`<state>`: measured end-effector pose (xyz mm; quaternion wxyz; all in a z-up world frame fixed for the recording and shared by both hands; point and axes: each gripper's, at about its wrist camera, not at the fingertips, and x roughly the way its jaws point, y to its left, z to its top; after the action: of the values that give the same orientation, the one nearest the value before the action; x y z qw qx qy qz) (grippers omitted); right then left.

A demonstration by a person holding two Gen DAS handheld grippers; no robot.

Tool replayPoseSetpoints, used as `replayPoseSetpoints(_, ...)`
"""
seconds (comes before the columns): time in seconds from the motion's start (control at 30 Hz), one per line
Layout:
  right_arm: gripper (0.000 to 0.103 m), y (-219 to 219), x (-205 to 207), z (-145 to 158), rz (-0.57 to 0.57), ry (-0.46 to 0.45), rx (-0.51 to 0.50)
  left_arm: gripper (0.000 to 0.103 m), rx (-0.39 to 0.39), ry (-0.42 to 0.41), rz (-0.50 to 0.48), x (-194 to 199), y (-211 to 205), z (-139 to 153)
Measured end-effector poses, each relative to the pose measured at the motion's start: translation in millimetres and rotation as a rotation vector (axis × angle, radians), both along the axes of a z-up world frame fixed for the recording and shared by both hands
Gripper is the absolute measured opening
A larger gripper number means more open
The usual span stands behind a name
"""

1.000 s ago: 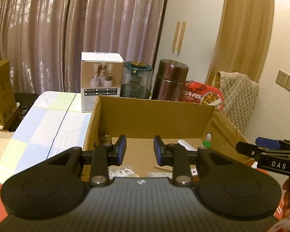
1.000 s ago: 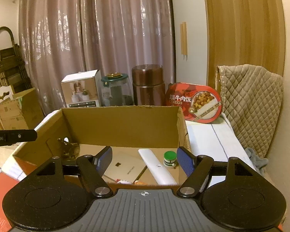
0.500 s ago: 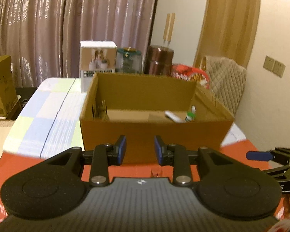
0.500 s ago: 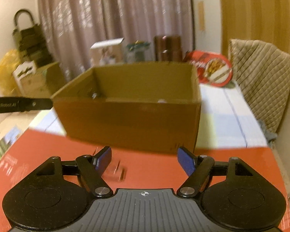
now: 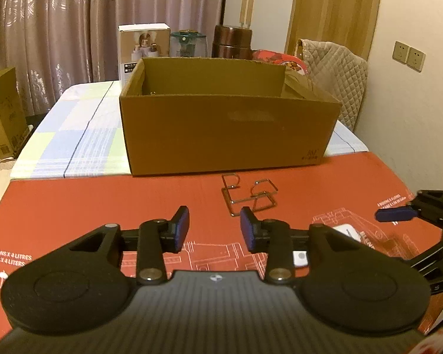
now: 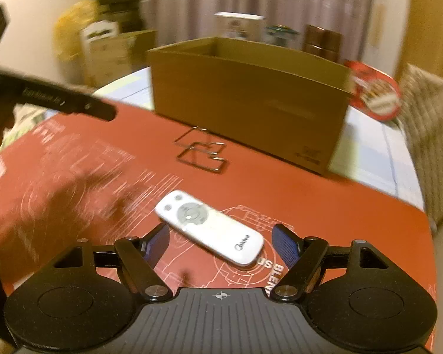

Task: Organize rigid objects
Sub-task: 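Withdraw both tools from the box back over the mat, then grasp the metal wire rack with the left tool while the right tool grasps the white remote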

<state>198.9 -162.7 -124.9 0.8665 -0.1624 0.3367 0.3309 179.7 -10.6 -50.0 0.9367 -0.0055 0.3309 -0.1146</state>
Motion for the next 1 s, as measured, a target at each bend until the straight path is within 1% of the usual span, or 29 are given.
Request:
replayPoseSetpoints(0.03,0.074,3,3,-6,0.015,0.008,-0.025,0.037,-0.001,0.003,0.003,-1,0,-4)
replayPoseSetpoints(0.1,0.074,10,7,-15,0.037,0.002,-0.072,0.038,0.005,0.036,0.013,2,0,-12)
replayPoseSetpoints(0.13,0.074,12,10,-18,0.056,-0.004,-0.079,0.039,0.006,0.042,0.007,5,-2,-15)
replayPoseSetpoints(0.23,0.074,18,21,-26,0.089,0.007,-0.097,0.050,0.013,0.050,-0.007,11,-5,-21)
replayPoseSetpoints(0.37,0.073,22,37,-36,0.116,0.013,-0.126,0.053,-0.003,0.064,-0.020,18,-8,-25)
replayPoseSetpoints(0.5,0.073,19,54,-39,0.090,0.064,-0.063,0.056,-0.005,0.074,-0.026,25,-14,-27)
replayPoseSetpoints(0.67,0.073,26,65,-41,0.068,0.115,-0.008,0.057,-0.006,0.085,-0.022,30,-15,-31)
replayPoseSetpoints(0.7,0.071,28,65,-41,0.058,0.115,-0.010,0.057,-0.005,0.087,-0.022,31,-15,-32)
replayPoseSetpoints(0.73,0.063,29,65,-40,0.052,0.115,-0.007,0.057,-0.004,0.089,-0.022,31,-15,-32)
replayPoseSetpoints(0.77,0.058,30,64,-39,0.052,0.113,-0.005,0.057,-0.003,0.092,-0.022,32,-15,-33)
replayPoseSetpoints(0.8,0.047,31,62,-37,0.049,0.112,-0.007,0.057,-0.002,0.094,-0.022,32,-16,-34)
replayPoseSetpoints(0.83,0.039,31,60,-36,0.041,0.111,-0.007,0.057,-0.001,0.095,-0.022,32,-16,-34)
replayPoseSetpoints(1.0,0.037,27,56,-32,-0.015,0.131,0.008,0.057,-0.004,0.099,-0.030,36,-19,-36)
